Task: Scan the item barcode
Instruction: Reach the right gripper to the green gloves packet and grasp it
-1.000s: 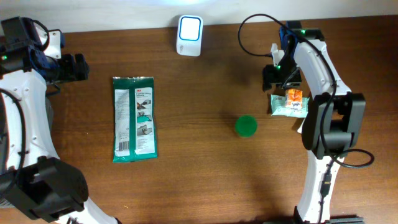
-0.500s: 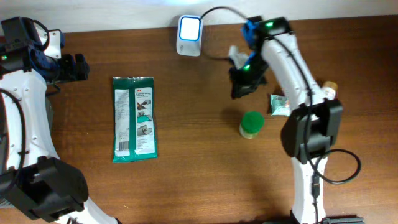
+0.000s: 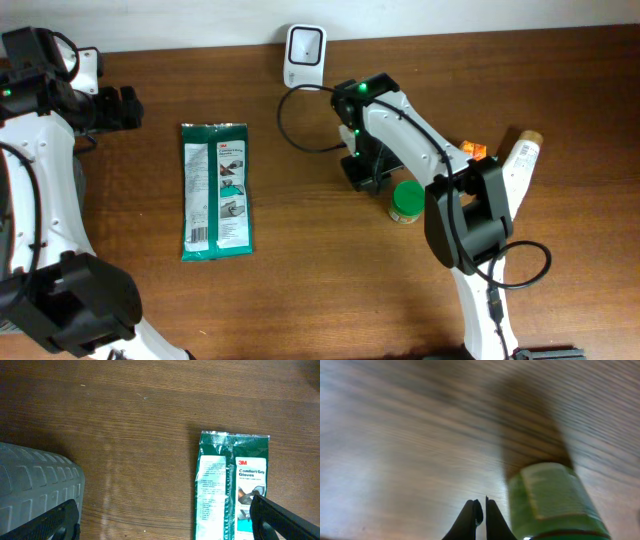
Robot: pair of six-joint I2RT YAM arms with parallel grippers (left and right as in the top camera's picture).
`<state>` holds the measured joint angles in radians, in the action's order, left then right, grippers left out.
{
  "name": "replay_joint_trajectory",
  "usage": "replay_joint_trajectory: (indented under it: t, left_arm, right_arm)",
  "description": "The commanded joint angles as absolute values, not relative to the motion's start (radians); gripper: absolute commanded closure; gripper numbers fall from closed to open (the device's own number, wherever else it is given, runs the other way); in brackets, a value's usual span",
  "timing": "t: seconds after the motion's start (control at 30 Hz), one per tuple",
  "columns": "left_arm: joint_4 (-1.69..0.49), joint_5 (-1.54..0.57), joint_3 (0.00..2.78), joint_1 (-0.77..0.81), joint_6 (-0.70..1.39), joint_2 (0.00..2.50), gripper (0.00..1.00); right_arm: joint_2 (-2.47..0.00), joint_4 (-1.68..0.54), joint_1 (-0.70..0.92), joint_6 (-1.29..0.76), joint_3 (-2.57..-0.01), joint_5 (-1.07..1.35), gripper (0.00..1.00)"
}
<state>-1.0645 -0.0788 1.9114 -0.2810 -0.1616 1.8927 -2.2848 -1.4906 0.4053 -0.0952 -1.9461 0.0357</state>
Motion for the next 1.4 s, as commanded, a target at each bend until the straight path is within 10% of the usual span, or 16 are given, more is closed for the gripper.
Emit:
replay_joint_trajectory:
  t: [0.0, 0.7, 0.83, 1.2, 1.37]
  left_arm:
    - [-1.063, -0.090, 1.917, -0.286, -0.174, 1.899, 0.01]
    - [-1.063, -0.090, 1.917, -0.286, -0.174, 1.899, 0.01]
    - [-1.063, -0.090, 1.917, -0.286, -0.174, 1.899, 0.01]
    - [-1.063, -0.090, 1.917, -0.286, -0.174, 1.899, 0.01]
    - [-1.063, -0.090, 1.917, -0.286, -0.174, 1.899, 0.01]
  right_arm:
    - [-2.284, -1.503, 0.378, -0.237, -1.903, -0.067, 0.95]
    - [-2.284, -1.483, 0.223, -0.164, -1.971, 0.081, 0.94]
    - [-2.284, -1.298, 0.286, -0.102, -1.989, 0.447, 0.64]
    - [-2.284, -0.860, 0.562, -0.200, -1.986, 0.480, 0.04]
    - [-2.306, -0.806, 0.634, -0.363, -1.986, 0.384, 0.02]
